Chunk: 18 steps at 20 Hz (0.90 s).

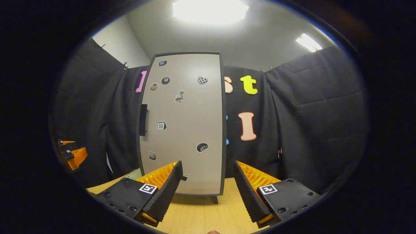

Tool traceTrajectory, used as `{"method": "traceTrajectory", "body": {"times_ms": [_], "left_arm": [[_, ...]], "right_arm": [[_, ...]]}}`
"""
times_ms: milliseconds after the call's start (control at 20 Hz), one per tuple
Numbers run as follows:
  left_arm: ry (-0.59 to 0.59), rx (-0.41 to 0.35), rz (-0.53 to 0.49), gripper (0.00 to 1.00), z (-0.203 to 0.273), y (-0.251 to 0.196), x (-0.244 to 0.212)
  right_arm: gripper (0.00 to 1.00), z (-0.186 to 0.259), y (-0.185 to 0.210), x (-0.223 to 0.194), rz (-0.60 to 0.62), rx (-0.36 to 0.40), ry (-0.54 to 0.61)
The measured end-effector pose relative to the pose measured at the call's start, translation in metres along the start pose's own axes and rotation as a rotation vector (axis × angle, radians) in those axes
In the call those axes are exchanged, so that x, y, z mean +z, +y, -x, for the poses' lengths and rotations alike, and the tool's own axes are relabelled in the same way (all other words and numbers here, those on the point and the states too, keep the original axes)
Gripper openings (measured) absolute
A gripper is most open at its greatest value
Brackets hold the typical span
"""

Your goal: Open the cabinet door with the right hand, grasp the bottle in the cabinet with the left hand and place it on the coaster, then close the cabinet door with the right hand.

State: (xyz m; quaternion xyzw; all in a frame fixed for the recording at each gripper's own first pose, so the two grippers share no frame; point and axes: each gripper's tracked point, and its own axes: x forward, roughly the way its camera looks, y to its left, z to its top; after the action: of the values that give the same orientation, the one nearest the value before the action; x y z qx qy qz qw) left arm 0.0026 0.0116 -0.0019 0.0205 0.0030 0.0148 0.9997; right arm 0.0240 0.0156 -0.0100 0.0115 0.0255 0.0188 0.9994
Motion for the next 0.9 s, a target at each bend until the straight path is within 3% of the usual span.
{"method": "traceTrajectory", "body": {"times_ms": [500,900], "left_arm": [[0.031,0.179,-0.016,0.81,0.023,0.086,-0.013],[0.051,0.316,-0.028,0.78,0.049,0.146,-0.023]], "right_arm": [[0.98,-0.056,0.05,0.037,0.03,0.087,-0.042],[0.98,-0.096,0.111,0.064,0.051,0.187,-0.057]]}}
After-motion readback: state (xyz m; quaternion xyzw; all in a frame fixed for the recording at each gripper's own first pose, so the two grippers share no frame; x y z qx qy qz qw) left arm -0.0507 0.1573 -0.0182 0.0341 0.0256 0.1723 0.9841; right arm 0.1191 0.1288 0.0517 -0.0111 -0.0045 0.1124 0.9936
